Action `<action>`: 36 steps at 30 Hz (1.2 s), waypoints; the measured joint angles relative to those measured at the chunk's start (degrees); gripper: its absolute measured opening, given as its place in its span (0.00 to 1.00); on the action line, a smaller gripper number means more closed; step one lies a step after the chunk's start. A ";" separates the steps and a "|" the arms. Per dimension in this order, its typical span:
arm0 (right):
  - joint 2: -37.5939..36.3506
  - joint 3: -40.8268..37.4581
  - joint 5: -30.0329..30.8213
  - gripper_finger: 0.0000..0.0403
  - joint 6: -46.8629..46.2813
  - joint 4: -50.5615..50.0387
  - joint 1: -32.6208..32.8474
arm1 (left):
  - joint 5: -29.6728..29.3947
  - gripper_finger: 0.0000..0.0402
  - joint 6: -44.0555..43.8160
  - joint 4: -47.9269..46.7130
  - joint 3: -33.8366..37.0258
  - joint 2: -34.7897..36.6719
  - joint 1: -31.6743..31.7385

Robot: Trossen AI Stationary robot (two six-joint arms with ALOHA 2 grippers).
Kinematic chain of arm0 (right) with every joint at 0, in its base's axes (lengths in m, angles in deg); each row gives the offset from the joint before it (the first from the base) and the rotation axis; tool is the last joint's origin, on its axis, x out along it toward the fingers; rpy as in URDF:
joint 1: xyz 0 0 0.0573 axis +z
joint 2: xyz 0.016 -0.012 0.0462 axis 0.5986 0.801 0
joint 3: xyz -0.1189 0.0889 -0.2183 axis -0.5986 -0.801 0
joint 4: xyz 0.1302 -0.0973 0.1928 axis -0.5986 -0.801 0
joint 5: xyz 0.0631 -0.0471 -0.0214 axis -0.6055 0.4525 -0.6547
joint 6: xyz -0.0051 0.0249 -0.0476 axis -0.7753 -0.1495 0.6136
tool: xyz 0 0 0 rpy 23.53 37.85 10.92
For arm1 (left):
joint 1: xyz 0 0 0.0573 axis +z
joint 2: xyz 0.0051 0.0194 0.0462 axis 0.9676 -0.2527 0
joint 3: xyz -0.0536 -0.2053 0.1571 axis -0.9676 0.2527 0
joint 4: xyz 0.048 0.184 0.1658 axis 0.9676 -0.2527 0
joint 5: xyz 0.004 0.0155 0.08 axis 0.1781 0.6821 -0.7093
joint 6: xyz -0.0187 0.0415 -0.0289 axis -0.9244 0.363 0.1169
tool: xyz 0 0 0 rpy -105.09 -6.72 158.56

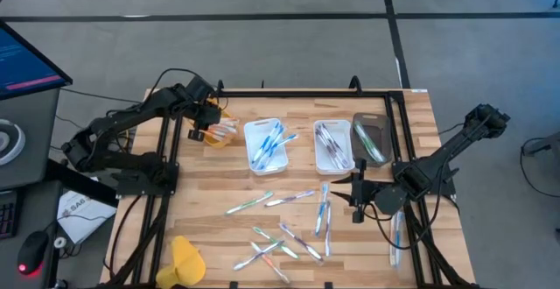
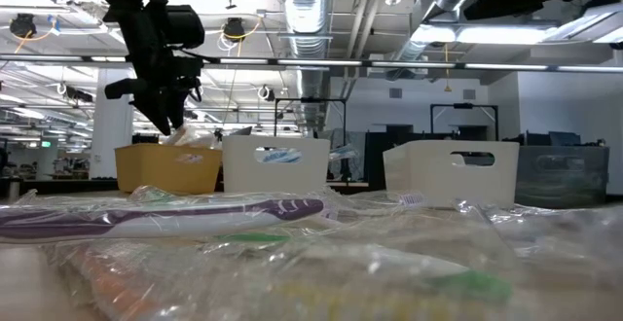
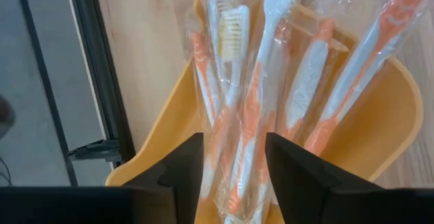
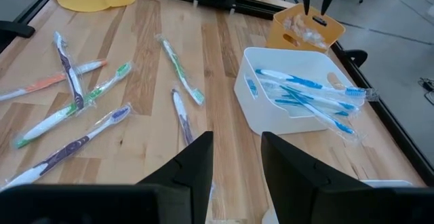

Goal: Pick & Place Toothbrushes
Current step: Put the purple toothbrush into the right white bin

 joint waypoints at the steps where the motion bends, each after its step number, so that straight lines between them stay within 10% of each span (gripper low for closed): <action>1: 0.00 0.00 -0.01 0.29 -0.22 -0.01 0.00 | 0.00 0.38 0.00 -0.02 0.00 0.00 0.00; 36: -0.02 0.00 -0.07 0.29 -4.69 3.37 0.11 | 1.17 0.38 -0.44 -0.04 -0.02 6.88 -7.89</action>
